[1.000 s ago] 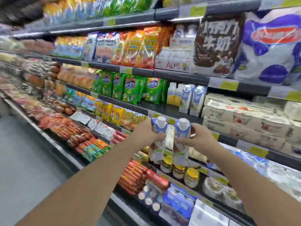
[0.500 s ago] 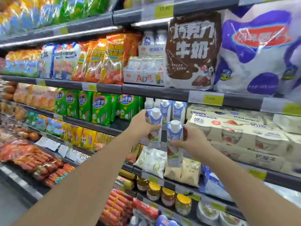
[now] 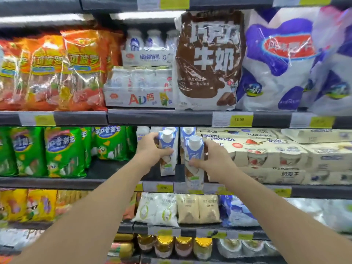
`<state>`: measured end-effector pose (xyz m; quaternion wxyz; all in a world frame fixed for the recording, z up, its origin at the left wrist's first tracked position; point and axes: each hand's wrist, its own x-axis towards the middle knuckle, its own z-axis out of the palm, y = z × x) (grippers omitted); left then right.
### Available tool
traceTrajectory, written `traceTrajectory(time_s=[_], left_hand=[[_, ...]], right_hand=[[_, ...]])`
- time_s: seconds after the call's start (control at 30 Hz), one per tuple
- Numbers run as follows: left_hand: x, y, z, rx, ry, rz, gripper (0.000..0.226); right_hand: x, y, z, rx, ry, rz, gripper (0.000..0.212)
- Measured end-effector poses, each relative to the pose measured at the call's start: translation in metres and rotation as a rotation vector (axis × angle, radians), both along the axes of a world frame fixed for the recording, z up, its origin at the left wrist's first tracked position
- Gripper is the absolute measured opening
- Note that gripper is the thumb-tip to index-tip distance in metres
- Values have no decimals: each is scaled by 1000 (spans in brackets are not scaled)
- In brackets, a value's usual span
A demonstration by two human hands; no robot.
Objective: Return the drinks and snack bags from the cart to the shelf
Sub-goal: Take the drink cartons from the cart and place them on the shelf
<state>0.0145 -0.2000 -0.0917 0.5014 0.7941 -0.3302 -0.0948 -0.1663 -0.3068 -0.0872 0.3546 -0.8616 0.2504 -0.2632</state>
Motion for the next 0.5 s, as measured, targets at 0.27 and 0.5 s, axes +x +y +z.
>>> traceTrajectory(time_s=[0.27, 0.5], left_hand=[[18, 5, -7, 43, -90, -124, 43], [25, 4, -18, 165, -67, -172, 28]], right_hand=[[39, 19, -5, 26, -29, -187, 42], [52, 16, -7, 100, -11, -281, 44]])
